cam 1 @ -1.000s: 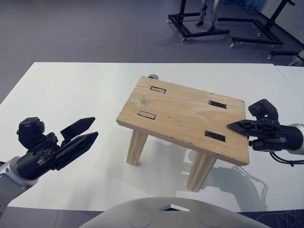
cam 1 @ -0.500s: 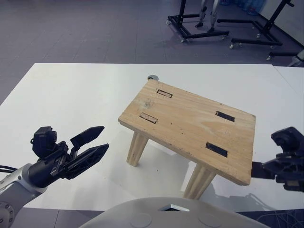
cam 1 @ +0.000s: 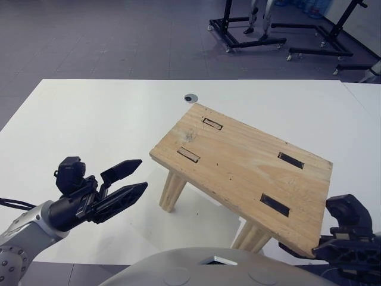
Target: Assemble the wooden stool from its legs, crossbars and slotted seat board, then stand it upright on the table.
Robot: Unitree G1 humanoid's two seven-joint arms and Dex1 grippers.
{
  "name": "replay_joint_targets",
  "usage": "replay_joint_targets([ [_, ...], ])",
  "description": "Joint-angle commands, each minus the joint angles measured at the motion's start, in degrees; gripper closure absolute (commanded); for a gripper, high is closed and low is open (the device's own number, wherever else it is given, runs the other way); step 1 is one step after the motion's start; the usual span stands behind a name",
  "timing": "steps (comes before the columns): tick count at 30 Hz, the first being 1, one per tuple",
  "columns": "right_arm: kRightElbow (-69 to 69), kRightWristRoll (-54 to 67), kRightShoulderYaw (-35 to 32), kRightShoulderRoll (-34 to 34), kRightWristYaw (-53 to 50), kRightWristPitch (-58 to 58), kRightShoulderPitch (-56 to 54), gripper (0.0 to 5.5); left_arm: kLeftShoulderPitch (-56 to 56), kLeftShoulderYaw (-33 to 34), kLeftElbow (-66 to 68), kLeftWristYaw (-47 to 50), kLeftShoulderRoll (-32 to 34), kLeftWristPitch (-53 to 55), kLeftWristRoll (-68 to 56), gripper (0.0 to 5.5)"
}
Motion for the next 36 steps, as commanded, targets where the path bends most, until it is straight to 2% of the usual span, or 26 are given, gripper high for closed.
replay_joint_targets([
  [1,0.2,-3.4,2.2,-1.9,0.7,0.4,-1.4,2.01,0.8,0.0,-1.6,1.6,-0.1,-0.3,0.0,0.10],
  [7,-2.4,-2.7,13.2,-1.6,-0.8,-3.2,-9.0,2.01,-0.6,-1.5,-1.4,2.8,0.0,-0.3,-0.2,0.10],
  [9,-2.0,-6.3,18.1,0.2,-2.0,-4.6,-12.2,2.01,-1.5,-1.9,-1.0,2.9,0.4,-0.2,-0.4,0.10],
  [14,5.1,-17.1,29.4,10.7,-9.3,-11.7,-23.5,2.01,-3.8,-2.7,0.2,2.9,1.2,0.5,-0.6,0.10],
  [18,11.5,-25.6,34.2,20.0,-13.5,-18.2,-32.9,2.01,-5.0,-3.4,1.2,2.5,1.4,0.9,-0.4,0.10],
  [20,15.0,-29.7,35.2,23.5,-14.2,-21.3,-37.1,2.01,-6.0,-3.9,2.0,2.4,1.6,1.1,-0.2,0.10],
  [22,9.2,-26.7,28.7,21.2,-15.4,-22.2,-33.9,2.01,-7.1,-4.6,2.7,2.3,1.7,1.2,0.0,0.10],
  [24,9.5,-28.2,26.2,22.8,-17.6,-25.1,-35.9,2.01,-8.2,-5.4,3.4,2.0,1.5,1.4,0.5,0.10],
  [30,19.9,-35.7,28.7,31.8,-25.8,-30.8,-53.4,2.01,-12.7,-7.9,6.5,1.6,1.2,1.6,2.0,0.10],
  [36,37.5,-50.5,33.2,36.0,-21.0,-40.1,-66.5,2.01,-18.9,-11.5,10.4,1.1,-0.4,1.8,4.6,0.10],
])
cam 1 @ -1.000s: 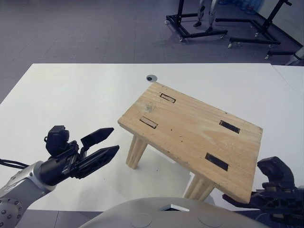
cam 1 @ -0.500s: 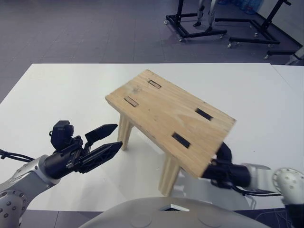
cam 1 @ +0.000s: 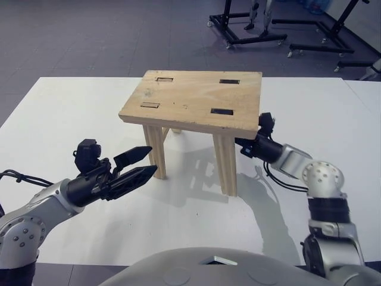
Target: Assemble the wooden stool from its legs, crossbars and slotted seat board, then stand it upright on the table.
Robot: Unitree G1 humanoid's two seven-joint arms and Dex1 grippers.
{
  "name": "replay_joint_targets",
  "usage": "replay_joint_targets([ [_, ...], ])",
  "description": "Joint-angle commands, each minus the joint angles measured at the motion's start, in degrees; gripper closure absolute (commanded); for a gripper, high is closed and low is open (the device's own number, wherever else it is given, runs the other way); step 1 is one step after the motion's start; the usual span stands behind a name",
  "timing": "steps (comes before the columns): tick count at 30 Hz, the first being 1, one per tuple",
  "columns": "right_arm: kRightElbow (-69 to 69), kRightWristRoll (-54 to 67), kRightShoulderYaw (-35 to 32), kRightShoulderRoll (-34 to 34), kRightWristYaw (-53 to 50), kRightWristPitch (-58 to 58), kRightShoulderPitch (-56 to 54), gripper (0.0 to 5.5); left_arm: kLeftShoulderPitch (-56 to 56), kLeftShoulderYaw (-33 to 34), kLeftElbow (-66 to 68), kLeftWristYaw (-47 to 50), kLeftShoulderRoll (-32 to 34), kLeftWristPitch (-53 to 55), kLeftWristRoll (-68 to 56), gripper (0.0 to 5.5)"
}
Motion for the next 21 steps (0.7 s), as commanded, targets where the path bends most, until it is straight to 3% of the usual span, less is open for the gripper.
replay_joint_targets([
  [1,12.1,-10.6,2.3,0.2,5.2,-8.2,-7.4,2.01,-3.4,-1.9,2.3,-0.6,-0.6,0.5,2.5,0.10],
  [9,31.7,-23.6,2.6,0.6,14.2,-19.7,-15.9,2.01,-5.9,-3.9,4.5,-2.1,-2.3,0.0,5.6,0.10],
  [21,15.7,-21.5,0.3,-8.3,23.7,-6.0,-5.4,2.01,-4.0,-5.9,3.0,-2.1,-7.4,-1.0,9.1,0.10],
])
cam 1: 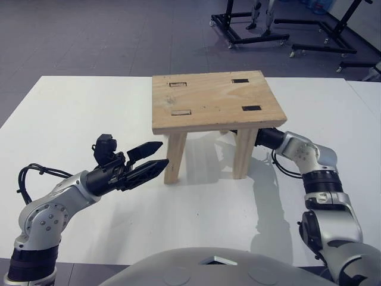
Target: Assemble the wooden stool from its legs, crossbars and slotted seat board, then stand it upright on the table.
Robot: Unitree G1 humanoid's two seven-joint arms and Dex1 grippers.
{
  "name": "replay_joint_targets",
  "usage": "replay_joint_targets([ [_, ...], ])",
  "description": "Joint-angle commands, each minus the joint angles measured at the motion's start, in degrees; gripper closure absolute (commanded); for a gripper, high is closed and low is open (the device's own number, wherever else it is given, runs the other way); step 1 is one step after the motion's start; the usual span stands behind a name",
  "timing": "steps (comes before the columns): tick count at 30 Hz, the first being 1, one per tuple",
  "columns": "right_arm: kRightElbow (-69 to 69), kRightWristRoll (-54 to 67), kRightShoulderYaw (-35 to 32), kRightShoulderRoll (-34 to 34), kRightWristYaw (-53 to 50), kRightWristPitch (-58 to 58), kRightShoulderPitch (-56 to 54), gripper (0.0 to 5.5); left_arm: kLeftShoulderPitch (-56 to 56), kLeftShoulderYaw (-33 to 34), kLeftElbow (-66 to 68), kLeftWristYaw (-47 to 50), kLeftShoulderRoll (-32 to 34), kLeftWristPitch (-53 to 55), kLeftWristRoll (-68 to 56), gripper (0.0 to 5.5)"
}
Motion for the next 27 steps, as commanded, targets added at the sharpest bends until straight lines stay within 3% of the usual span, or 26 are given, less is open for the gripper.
replay_joint_targets([
  [1,-3.3,-1.0,-1.1,-3.1,-0.2,2.1,2.0,2.01,1.2,-0.6,-0.9,-0.1,-1.1,-0.6,1.3,0.10],
  [6,-4.6,-10.0,1.7,-4.8,-8.1,-1.3,0.9,2.01,1.3,-1.1,-1.0,0.0,-2.3,-1.2,2.4,0.10],
  [15,-7.9,-18.0,8.3,-13.9,1.3,-12.1,3.4,2.01,2.6,-1.1,-1.8,0.3,-3.6,-1.6,3.1,0.10],
  [20,-5.8,-17.7,11.4,-13.7,1.2,-5.8,3.7,2.01,2.2,-1.1,-1.3,0.2,-3.9,-1.9,3.4,0.10],
  [25,-9.5,-13.4,9.0,-10.9,-1.6,1.8,4.4,2.01,1.8,-1.0,-1.1,0.0,-3.8,-1.8,3.6,0.10],
  [27,-10.6,-12.4,8.3,-10.5,-2.5,3.6,4.5,2.30,2.0,-1.0,-1.3,0.1,-3.9,-1.7,3.5,0.10],
])
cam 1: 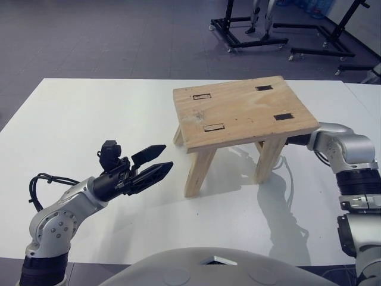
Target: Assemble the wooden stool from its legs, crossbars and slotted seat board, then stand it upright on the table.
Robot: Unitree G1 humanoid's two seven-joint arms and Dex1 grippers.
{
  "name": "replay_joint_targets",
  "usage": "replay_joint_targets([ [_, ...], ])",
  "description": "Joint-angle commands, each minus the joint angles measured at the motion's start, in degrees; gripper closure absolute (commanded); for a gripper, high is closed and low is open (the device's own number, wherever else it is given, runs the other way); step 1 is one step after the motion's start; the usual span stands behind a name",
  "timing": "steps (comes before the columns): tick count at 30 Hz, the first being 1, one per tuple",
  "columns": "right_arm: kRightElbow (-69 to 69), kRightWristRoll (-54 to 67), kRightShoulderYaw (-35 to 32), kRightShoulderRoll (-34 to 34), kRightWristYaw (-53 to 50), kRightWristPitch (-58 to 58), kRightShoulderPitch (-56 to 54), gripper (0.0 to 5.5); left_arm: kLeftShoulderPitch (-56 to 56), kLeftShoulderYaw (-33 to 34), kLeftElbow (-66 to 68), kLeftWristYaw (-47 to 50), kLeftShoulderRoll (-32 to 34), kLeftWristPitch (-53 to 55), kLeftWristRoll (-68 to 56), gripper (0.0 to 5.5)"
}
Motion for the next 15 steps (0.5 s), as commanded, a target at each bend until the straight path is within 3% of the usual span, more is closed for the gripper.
replay_joint_targets([
  [1,-1.2,-1.1,1.4,2.0,-3.4,3.8,4.4,2.40,-0.2,0.1,-0.3,0.2,0.2,-0.1,0.6,0.10],
  [6,-2.9,-0.3,1.0,2.5,-3.9,4.7,5.4,3.05,0.0,-0.1,-0.6,0.5,-0.4,-0.2,0.5,0.10],
  [11,-3.0,0.1,0.7,2.1,-4.0,5.8,5.0,3.12,0.4,-0.2,-0.8,0.7,-0.9,-0.4,0.7,0.10],
  [15,-1.8,3.4,-1.2,2.6,-4.9,13.6,1.8,3.19,0.4,-0.5,-0.7,0.7,-1.2,-0.6,1.1,0.10],
])
